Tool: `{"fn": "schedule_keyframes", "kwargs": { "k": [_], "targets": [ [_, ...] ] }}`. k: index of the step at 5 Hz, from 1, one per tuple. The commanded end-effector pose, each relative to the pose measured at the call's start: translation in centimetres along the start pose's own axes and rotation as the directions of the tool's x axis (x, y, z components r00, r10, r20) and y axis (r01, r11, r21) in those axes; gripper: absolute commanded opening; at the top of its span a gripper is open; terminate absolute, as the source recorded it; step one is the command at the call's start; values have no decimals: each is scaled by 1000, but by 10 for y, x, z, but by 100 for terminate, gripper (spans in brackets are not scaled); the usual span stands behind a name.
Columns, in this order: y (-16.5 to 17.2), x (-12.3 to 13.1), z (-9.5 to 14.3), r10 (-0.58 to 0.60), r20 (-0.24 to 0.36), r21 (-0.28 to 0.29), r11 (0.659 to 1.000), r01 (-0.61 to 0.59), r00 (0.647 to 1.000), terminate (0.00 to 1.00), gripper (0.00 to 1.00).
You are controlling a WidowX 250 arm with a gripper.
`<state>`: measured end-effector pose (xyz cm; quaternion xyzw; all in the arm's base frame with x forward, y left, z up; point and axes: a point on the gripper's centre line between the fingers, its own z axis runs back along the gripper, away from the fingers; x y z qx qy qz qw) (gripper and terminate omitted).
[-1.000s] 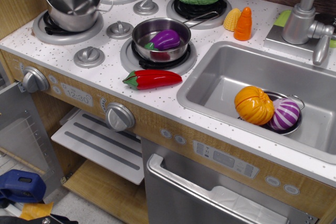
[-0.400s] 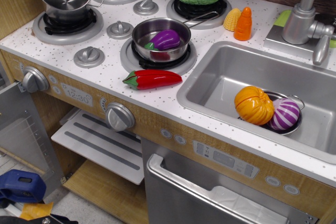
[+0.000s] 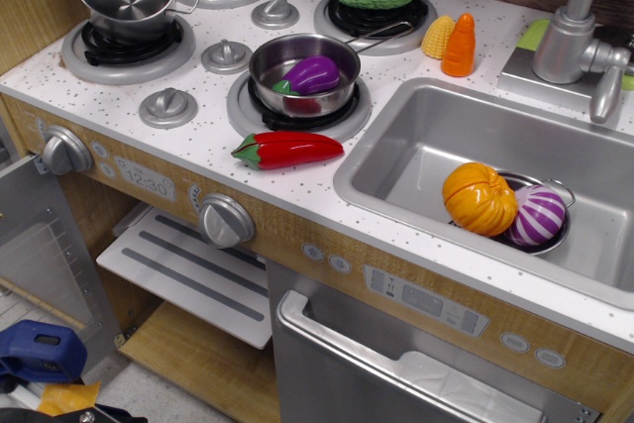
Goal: Put pot on stove which is near stove
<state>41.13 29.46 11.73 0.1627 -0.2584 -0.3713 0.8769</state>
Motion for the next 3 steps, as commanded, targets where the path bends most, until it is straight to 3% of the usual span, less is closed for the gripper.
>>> {"fn": "schedule_keyframes", "kwargs": {
  "k": [1,2,3],
  "targets": [
    [18,5,22,-13,6,65,998,13,1000,0,100],
    [18,5,22,-13,6,65,998,13,1000,0,100],
    [18,5,22,-13,6,65,998,13,1000,100,100]
  ]
}}
